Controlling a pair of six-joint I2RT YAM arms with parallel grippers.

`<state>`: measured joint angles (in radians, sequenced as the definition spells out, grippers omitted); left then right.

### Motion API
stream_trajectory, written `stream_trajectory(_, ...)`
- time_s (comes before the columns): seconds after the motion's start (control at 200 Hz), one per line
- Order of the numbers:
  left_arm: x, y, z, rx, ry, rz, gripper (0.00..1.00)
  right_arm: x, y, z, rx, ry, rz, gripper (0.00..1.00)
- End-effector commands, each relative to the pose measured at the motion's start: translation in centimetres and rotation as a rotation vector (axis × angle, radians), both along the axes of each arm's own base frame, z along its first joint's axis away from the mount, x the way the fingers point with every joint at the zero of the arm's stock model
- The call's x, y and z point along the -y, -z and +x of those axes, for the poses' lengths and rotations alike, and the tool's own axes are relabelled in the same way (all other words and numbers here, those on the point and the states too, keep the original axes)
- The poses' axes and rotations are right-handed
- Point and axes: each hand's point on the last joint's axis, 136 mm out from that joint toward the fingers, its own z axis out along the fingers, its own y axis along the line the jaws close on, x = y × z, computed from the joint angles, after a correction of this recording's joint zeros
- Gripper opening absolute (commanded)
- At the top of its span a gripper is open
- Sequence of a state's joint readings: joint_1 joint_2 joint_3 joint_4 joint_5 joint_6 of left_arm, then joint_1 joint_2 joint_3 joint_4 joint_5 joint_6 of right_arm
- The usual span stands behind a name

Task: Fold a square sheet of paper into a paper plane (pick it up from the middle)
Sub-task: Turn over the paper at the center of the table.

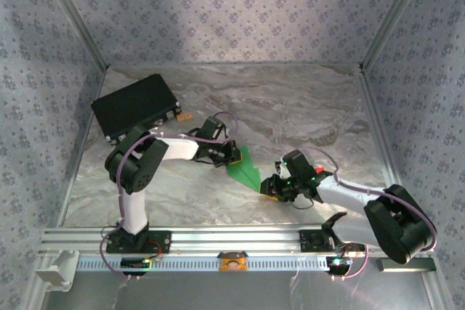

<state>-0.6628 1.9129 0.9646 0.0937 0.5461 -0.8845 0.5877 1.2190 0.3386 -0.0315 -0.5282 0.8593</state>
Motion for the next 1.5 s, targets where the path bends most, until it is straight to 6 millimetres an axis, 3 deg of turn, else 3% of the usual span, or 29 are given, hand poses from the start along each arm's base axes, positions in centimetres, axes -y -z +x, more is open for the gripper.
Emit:
stream_trajectory(0.0,-2.2,2.5,-0.4,-0.045,-0.054,0.100,0.00,-0.9,-0.2,0.9,0.006,0.018,0.037,0.34)
stream_trajectory(0.735,-1.9,2.2,-0.3,-0.042,-0.053,0.090,0.00,-1.9,-1.9,3.1,0.043,0.073,0.152,0.32)
stream_trajectory(1.494,-1.8,1.5,0.0,-0.031,-0.068,0.064,0.00,-2.6,-1.8,3.8,0.065,0.042,0.181,0.28)
